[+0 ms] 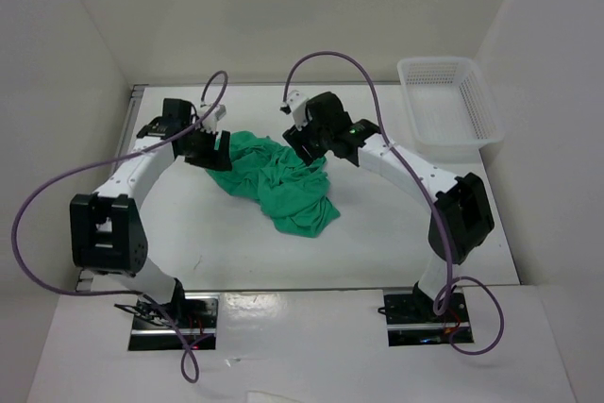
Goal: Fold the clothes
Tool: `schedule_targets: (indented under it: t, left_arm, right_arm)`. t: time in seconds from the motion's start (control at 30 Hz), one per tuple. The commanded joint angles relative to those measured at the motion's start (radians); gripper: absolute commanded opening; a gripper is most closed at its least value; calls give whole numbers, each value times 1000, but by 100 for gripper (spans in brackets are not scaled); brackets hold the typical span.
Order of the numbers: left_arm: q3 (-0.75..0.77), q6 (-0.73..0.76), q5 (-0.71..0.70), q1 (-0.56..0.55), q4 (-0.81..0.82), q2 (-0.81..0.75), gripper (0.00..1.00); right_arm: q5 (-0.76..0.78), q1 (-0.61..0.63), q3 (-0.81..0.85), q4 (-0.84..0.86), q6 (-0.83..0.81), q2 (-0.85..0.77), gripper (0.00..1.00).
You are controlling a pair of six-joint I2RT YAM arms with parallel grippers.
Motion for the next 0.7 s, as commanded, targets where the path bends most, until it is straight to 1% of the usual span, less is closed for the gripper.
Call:
schedule_targets:
  t: [0.0, 0.07, 0.1, 0.17, 0.23, 0.3, 0.37, 0.47, 0.67]
  left_arm:
    - [114, -73, 162, 0, 16, 86, 75]
    - [134, -82, 197, -9, 42, 163, 69]
    - [149, -93, 208, -9, 42, 189, 63]
    - [170, -93, 254, -18, 51, 266, 57]
    - [189, -93, 277, -18, 37, 338, 50]
    - [209, -82, 286, -30, 37, 372, 45]
    - [220, -82, 286, -43, 37, 395, 45]
    - [229, -82, 234, -64, 48, 406, 45]
    - [238, -107, 167, -64, 94, 415, 46]
  right_arm:
    - [-94, -25, -37, 89, 74, -14, 67]
    - [-136, -35, -52, 110, 86, -34, 67]
    - [-153, -35, -64, 111, 86, -34, 67]
    - [-177, -35, -64, 121, 86, -34, 67]
    - [-177, -35, -74, 130, 86, -34, 67]
    - [-177, -44, -74, 130, 86, -12, 67]
    - [-187, -44, -74, 130, 86, 2, 67]
    - [-187, -44, -74, 130, 77, 12, 67]
    - [-196, -53, -63, 130, 68, 32, 67]
